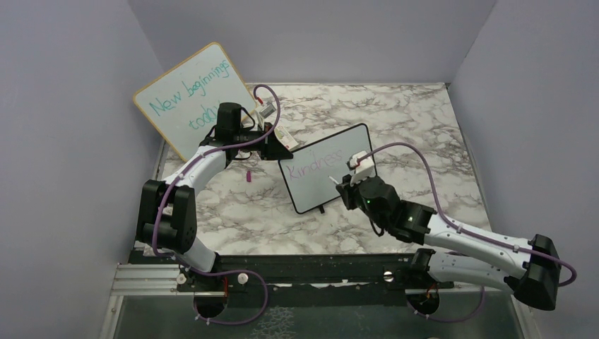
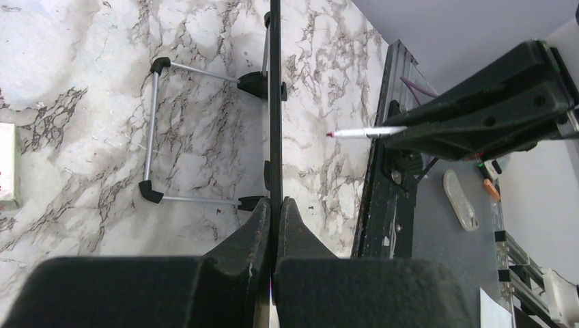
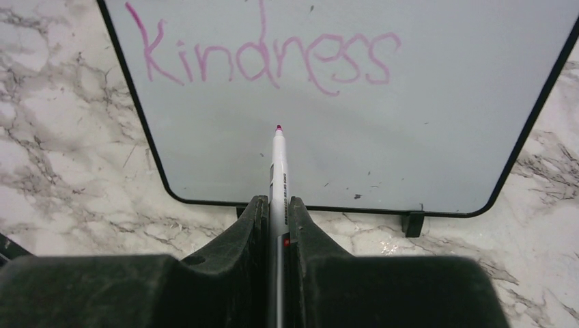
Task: Write a sentence on the whiteboard
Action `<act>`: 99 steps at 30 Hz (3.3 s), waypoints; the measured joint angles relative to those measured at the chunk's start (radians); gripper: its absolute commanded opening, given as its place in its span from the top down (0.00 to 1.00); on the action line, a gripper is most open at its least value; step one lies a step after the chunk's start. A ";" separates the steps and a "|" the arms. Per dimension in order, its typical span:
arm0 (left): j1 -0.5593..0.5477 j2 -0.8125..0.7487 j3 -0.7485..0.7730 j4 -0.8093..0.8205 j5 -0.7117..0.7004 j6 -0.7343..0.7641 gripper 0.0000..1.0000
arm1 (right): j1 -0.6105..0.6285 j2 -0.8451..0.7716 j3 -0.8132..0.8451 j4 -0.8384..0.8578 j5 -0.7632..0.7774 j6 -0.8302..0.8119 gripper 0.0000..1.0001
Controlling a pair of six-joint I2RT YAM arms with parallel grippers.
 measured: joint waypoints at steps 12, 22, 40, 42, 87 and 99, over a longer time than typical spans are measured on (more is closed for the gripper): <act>0.000 0.000 0.000 -0.002 -0.006 0.000 1.00 | 0.241 0.129 -0.004 0.044 0.183 0.014 0.99; 0.000 0.000 0.000 -0.002 -0.007 0.000 1.00 | 0.322 0.316 0.068 0.104 0.271 0.014 1.00; 0.000 0.000 0.000 -0.002 -0.007 0.000 1.00 | 0.328 0.439 0.138 0.203 0.289 -0.009 1.00; 0.000 0.000 0.000 -0.002 -0.007 0.000 1.00 | 0.328 0.447 0.143 0.210 0.292 -0.009 1.00; 0.000 -0.001 0.000 -0.003 -0.007 0.000 1.00 | 0.328 0.463 0.148 0.147 0.267 0.013 1.00; 0.000 -0.001 0.000 -0.003 -0.007 0.000 1.00 | 0.328 0.414 0.131 0.122 0.288 0.037 1.00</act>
